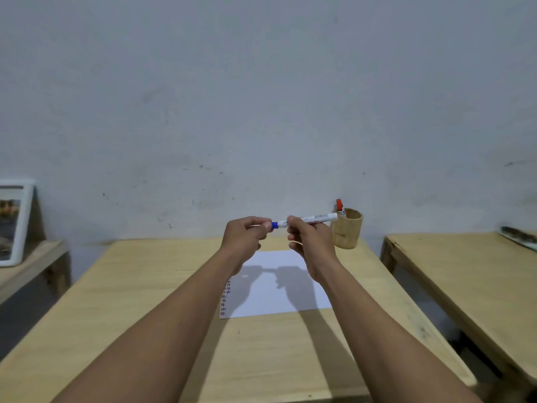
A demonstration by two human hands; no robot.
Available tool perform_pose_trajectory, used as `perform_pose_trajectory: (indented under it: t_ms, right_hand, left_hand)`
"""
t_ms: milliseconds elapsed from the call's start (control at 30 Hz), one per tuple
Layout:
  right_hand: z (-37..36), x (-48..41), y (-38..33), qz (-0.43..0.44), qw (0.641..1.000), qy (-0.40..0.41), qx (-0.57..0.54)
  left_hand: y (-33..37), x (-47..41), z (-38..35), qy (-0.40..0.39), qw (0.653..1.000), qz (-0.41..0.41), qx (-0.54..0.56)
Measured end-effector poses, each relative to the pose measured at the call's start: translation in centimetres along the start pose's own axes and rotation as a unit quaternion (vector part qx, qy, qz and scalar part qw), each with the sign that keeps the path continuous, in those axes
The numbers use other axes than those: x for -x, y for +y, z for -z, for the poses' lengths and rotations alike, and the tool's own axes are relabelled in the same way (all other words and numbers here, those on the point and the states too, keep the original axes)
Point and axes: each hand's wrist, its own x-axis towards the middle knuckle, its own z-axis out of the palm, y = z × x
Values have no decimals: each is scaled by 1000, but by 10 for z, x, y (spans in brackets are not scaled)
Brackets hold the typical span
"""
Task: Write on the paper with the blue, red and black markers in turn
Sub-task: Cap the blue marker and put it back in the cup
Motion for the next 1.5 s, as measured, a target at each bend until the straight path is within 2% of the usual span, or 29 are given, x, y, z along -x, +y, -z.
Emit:
perform_pose_trajectory:
  t_ms: [133, 200, 267, 333, 400, 500, 633, 800, 933, 1033, 1267, 1500]
  right_hand:
    - [7, 2, -3, -33, 999, -6, -29]
    - [9, 3, -2, -60, 995, -2, -78]
    - [8, 2, 0, -80, 988, 30, -126]
    - [5, -2, 3, -69, 987, 81, -118]
    - [5, -6, 5, -24, 989, 111, -94]
    - [7, -5, 0, 35, 992, 111, -42]
    - [16, -2, -13, 36, 992, 69, 97]
    - [45, -12, -21, 107, 957, 53, 265]
    - [73, -31, -29, 140, 916, 69, 371]
    - [96, -54, -40, 147, 906, 103, 384]
    - [132, -127, -62, 180, 878, 158, 415]
    - [148, -180, -47, 162, 860, 149, 461]
  left_hand:
    - [3, 1, -12, 12, 1000, -13, 2]
    - [2, 1, -16, 23, 999, -24, -7]
    - [2, 1, -21, 39, 998, -47, -31]
    - [4, 2, -27, 55, 993, -82, -67]
    - [8, 4, -34, 72, 984, -116, -112]
    - [13, 6, -43, 90, 974, -151, -144]
    - [21, 2, -55, 95, 965, -180, -167]
    - [29, -10, -80, 70, 954, -214, -199]
    - [30, -21, -108, 51, 959, -215, -179]
    - [15, -35, -129, 45, 961, -187, -200]
    - [-39, -90, -181, -43, 958, -96, -268]
    - [-66, -137, -223, -75, 961, -54, -261]
